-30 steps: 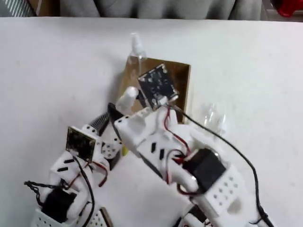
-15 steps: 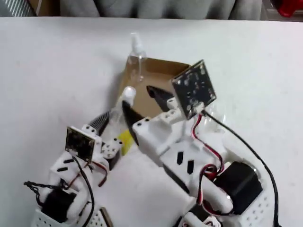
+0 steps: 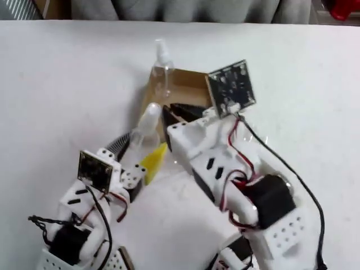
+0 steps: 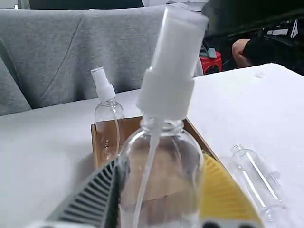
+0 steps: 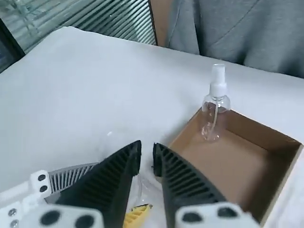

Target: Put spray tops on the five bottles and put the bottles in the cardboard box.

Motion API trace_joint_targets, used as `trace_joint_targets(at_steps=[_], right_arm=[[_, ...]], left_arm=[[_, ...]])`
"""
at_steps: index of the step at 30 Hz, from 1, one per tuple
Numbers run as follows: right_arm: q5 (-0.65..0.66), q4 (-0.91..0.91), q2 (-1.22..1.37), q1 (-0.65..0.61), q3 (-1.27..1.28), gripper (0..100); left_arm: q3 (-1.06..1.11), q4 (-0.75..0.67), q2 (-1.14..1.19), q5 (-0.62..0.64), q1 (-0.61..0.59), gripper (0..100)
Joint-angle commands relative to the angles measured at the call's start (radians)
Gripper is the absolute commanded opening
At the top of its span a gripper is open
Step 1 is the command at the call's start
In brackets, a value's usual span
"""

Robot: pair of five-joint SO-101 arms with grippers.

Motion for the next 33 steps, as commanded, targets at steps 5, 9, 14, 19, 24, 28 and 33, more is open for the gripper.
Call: trace_joint_targets(at_steps=[5,9,14,19,24,28,33], right_arm=[[-0.014,-0.163,0.004,0.002,0.081,1.6],[-0.077,-0.193,0.004,0.002,0.115,1.6],[-0.077,-0.189,-0.005,0.002,0.117,1.6],[-0.071,-0.16,-0.005,0.012,0.117,1.7],[-0.055,-0.096,-0.007,0.071,0.117,1.6],[-0.054,-0.015,-0.007,0.131,0.117,1.6],[-0.051,0.096,-0.007,0.127,0.123,1.6]], left_arm=[[-0.012,-0.038,-0.007,-0.003,-0.005,2],[-0.012,-0.038,-0.007,-0.003,-0.005,2],[-0.012,-0.038,-0.007,-0.003,-0.005,2],[-0.014,-0.038,-0.007,-0.002,-0.005,2],[-0.009,-0.069,-0.005,0.003,-0.027,2],[-0.008,-0.12,-0.004,0.008,-0.09,2],[-0.008,-0.169,-0.001,0.13,-0.133,2]])
